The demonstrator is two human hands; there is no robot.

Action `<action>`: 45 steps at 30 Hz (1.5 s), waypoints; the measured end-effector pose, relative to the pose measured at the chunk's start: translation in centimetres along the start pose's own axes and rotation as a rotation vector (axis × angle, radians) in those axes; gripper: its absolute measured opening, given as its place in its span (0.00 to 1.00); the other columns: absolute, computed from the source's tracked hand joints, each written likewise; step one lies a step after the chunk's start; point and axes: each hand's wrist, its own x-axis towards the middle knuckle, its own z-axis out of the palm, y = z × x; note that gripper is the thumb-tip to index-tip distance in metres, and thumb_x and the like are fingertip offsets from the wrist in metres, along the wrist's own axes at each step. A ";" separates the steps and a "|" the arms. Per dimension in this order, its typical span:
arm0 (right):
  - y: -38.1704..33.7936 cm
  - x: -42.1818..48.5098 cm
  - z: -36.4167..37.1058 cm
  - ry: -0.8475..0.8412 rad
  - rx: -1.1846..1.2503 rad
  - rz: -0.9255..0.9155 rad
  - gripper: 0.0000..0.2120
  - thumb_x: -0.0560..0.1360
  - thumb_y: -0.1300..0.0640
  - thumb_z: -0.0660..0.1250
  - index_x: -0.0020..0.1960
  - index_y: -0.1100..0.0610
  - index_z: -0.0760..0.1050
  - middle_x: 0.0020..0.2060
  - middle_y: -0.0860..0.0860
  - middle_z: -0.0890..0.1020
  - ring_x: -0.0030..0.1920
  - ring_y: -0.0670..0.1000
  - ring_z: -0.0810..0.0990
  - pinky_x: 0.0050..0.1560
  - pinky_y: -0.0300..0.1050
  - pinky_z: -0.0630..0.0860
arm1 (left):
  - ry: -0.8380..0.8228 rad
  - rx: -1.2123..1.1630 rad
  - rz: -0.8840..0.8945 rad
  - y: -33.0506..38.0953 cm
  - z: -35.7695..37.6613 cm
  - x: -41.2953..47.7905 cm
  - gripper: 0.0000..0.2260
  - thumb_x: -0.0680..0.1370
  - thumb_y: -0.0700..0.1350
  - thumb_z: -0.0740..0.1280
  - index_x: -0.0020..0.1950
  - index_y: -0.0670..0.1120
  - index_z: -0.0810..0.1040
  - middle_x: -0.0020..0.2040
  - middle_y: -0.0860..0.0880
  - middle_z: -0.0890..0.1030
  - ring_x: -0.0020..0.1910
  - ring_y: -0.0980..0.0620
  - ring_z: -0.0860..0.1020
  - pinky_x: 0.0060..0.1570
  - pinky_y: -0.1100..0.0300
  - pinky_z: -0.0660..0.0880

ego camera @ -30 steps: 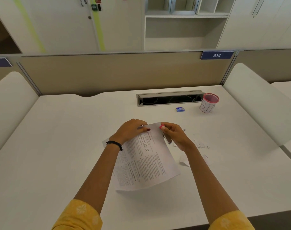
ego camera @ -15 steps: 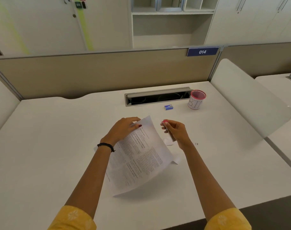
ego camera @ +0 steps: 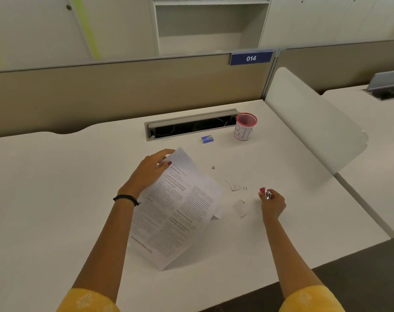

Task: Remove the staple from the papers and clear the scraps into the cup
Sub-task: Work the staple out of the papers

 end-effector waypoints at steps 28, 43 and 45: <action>4.0 6.8 -2.0 0.042 -0.192 0.073 0.13 0.69 0.59 0.73 0.52 0.53 0.77 0.50 0.62 0.75 0.50 0.60 0.73 0.51 0.49 0.73 | 0.076 -0.065 -0.098 1.6 1.9 -0.3 0.16 0.79 0.48 0.60 0.67 0.53 0.67 0.58 0.49 0.76 0.46 0.54 0.78 0.39 0.66 0.74; -17.1 -10.8 6.2 -0.976 0.194 -0.680 0.07 0.76 0.56 0.65 0.51 0.59 0.77 0.46 0.52 0.81 0.46 0.49 0.80 0.45 0.37 0.78 | -0.013 0.002 -0.010 2.1 -0.1 -4.0 0.08 0.79 0.50 0.61 0.54 0.52 0.76 0.47 0.56 0.80 0.47 0.60 0.78 0.47 0.65 0.73; -17.1 -11.4 6.8 -0.952 0.203 -0.682 0.06 0.74 0.56 0.67 0.48 0.59 0.77 0.43 0.53 0.82 0.44 0.52 0.80 0.45 0.39 0.77 | -0.012 0.017 -0.007 2.0 -0.4 -4.4 0.09 0.79 0.50 0.61 0.54 0.51 0.77 0.46 0.56 0.80 0.46 0.61 0.78 0.47 0.64 0.74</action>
